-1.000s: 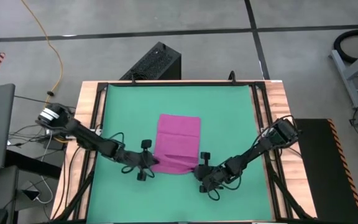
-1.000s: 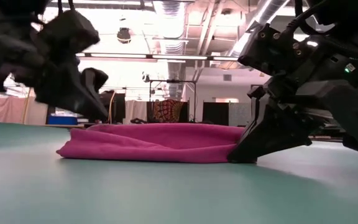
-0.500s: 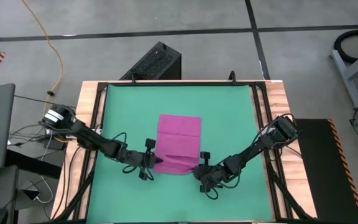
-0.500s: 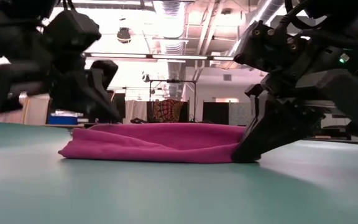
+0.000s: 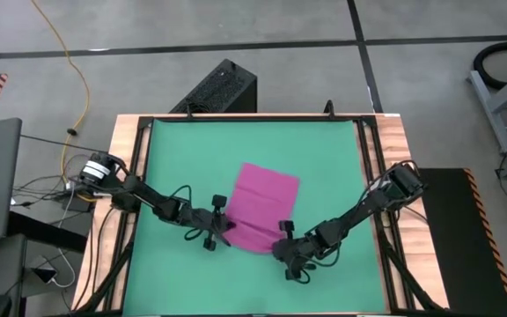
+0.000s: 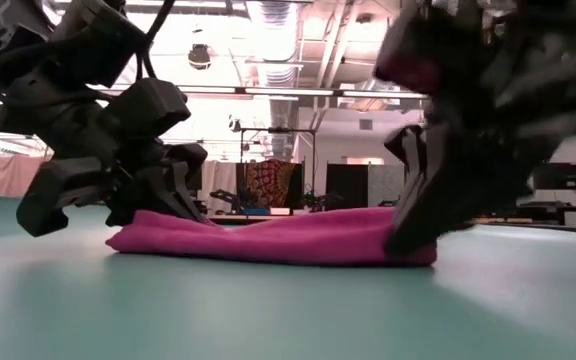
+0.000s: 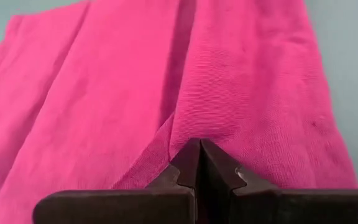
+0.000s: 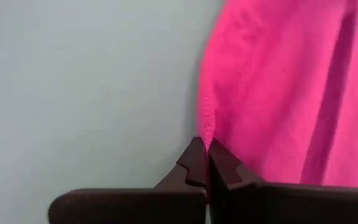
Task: Roll towel
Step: Roll the pink towel
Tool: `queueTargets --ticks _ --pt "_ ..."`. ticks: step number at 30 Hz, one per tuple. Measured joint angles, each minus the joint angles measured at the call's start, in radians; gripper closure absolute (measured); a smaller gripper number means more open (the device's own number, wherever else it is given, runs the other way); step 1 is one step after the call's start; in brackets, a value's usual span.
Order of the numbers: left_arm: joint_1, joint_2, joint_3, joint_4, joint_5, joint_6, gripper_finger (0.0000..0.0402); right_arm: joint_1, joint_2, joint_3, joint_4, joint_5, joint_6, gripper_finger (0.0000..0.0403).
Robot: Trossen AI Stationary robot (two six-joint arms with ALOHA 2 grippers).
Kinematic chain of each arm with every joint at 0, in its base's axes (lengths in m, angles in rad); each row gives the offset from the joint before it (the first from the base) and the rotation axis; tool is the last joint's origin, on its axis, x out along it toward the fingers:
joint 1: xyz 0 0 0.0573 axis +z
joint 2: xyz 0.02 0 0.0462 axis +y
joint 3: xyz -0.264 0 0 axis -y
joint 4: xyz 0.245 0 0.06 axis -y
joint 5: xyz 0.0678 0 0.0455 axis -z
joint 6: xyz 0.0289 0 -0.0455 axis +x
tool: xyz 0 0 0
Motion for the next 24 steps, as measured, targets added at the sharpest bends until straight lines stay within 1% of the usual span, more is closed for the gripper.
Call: queueTargets --ticks 3,6,9,13,16,19,21,24 --pt "0.0 -0.003 0.0 -0.004 0.007 -0.018 0.0401 -0.001 -0.034 0.02 0.001 -0.029 -0.029 0.0396" --pt "0.0 -0.003 0.0 -0.007 0.024 -0.026 0.0401 -0.002 -0.075 0.025 -0.003 -0.019 -0.038 0.0396" --pt "0.0 -0.003 0.0 -0.012 0.041 -0.038 0.0401 -0.014 -0.108 0.025 -0.065 0.019 0.04 0.0396" --pt "0.0 -0.003 0.0 -0.014 0.046 -0.047 0.0401 -0.035 -0.112 0.024 -0.163 0.02 0.182 0.0396" --pt "0.0 -0.003 0.0 -0.014 0.081 -0.061 0.0401 -0.048 -0.106 0.024 -0.162 0.021 0.242 0.0396" --pt "-0.001 -0.003 -0.001 -0.018 0.114 -0.074 0.0401 -0.044 -0.105 0.024 -0.118 -0.017 0.206 0.0396" --pt "0.0 -0.003 -0.001 -0.018 0.117 -0.089 0.0401 -0.035 -0.107 0.024 -0.058 -0.055 0.156 0.0395" --pt "-0.001 -0.003 -0.001 -0.017 0.12 -0.11 0.0401 -0.03 -0.11 0.025 -0.015 -0.083 0.133 0.0395"
